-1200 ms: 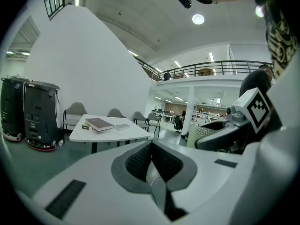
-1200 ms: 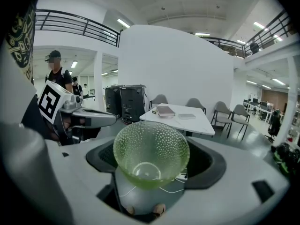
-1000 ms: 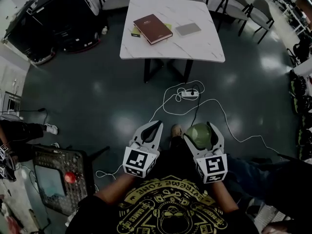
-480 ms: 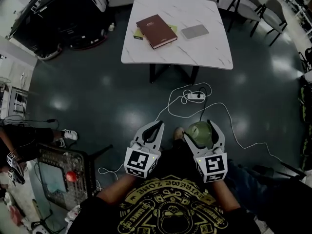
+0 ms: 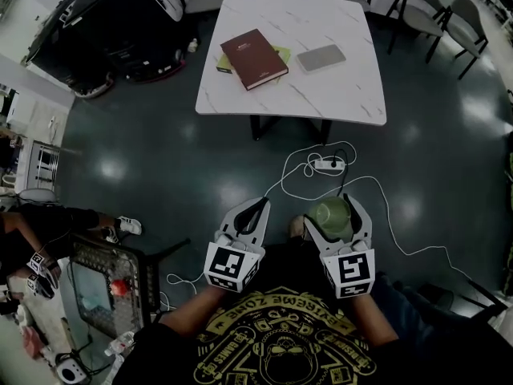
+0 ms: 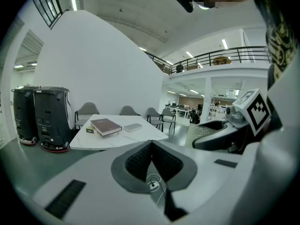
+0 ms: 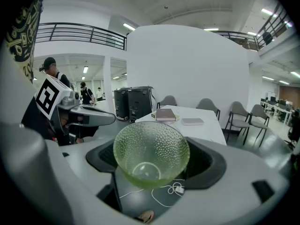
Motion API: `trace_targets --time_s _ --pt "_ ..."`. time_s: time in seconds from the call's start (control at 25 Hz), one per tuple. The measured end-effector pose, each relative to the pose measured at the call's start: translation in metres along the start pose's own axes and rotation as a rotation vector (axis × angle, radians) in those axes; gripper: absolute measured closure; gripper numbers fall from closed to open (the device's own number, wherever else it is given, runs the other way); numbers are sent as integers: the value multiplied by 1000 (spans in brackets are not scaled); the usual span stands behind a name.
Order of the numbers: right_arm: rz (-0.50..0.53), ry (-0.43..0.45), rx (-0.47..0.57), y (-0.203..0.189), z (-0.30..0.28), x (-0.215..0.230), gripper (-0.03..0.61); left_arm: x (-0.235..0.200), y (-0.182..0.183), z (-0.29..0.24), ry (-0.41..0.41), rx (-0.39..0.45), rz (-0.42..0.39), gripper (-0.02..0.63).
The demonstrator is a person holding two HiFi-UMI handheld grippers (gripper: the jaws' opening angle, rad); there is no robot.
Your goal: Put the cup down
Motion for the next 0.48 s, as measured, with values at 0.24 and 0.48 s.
trace_targets --time_s 0.24,0.48 --pt "-6 11 25 5 -3 35 179 10 5 -25 26 -29 -17 603" --pt "1 9 52 14 -2 57 179 18 18 -49 30 -21 -42 603"
Point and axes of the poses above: the fingertips, and each gripper's own axes: z backward along the fingers, x to its right, y out of its top, the point moved 2 cm from there along z, backward along the fingers, and after that the axes turned 10 degrees about -z, right-handed, at the moved point
